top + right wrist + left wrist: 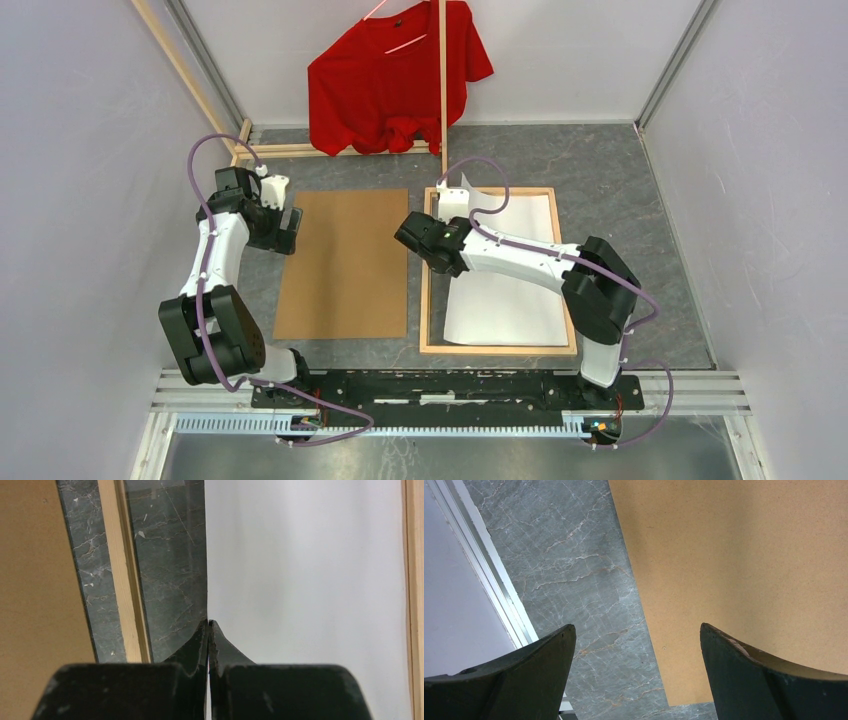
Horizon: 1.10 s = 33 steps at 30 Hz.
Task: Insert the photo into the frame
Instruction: Turn over the photo from the photo frame, then turn over the photo frame item at the center of the board.
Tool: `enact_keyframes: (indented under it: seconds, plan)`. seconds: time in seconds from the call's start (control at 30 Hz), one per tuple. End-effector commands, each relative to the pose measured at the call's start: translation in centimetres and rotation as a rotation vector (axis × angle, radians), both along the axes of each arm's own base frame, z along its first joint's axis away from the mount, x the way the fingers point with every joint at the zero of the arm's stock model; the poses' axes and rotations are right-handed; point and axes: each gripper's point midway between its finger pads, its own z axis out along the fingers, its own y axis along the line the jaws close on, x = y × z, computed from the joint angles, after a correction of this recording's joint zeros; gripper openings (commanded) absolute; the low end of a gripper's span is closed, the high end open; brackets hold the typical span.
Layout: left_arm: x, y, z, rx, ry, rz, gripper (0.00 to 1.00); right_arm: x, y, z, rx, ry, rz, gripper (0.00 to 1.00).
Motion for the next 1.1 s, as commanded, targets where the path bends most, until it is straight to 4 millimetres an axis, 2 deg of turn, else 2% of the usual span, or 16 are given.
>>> enact_keyframes:
  seconds: [0.0,0.1,0.13,0.2,0.27,0.3,0.37,0.67,0.77,0.83,0.97,1.07]
  plan:
    - [1.1,0.0,1.0,-0.005,-0.037,-0.025,1.0,0.3,0.5,1.8,0.032,-0.032,0.043,0.0]
    - [1.1,0.0,1.0,-0.005,-0.036,-0.024,1.0,0.2,1.1,1.6,0.03,-0.012,0.085,0.01]
    - [1.1,0.0,1.0,-0.006,-0.036,-0.024,1.0,0.2,1.3,1.5,0.033,-0.01,0.092,0.12]
    - [1.1,0.0,1.0,-0.005,-0.036,-0.025,1.0,0.2,1.6,1.5,0.045,-0.012,0.113,0.44]
    - [1.1,0.0,1.0,-0.003,-0.036,-0.023,1.0,0.1,1.7,1.4,0.06,-0.014,0.133,0.71]
    - [1.0,0.0,1.0,-0.003,-0.035,-0.023,1.0,0.1,1.9,1.5,0.076,-0.019,0.144,0.83]
    - [1.0,0.0,1.0,-0.002,-0.036,-0.023,1.0,0.0,2.2,1.7,0.102,-0.028,0.155,0.97]
    - [0.9,0.1,0.7,0.003,-0.028,-0.024,1.0,-0.2,4.2,2.7,0.185,-0.029,0.259,0.98]
    - [0.7,0.4,0.4,0.017,-0.013,-0.02,1.0,-0.8,6.2,3.4,0.284,-0.044,0.36,0.98]
    - [0.7,1.0,0.1,0.044,0.0,-0.011,1.0,-1.3,8.2,3.8,0.376,-0.047,0.436,0.98]
    - [0.9,4.6,-0.9,0.186,0.012,0.056,1.0,-2.4,12.9,3.5,0.468,0.017,0.573,0.98]
    - [1.0,7.3,-2.2,0.235,0.031,0.112,1.0,-2.9,15.4,2.3,0.479,0.06,0.621,0.98]
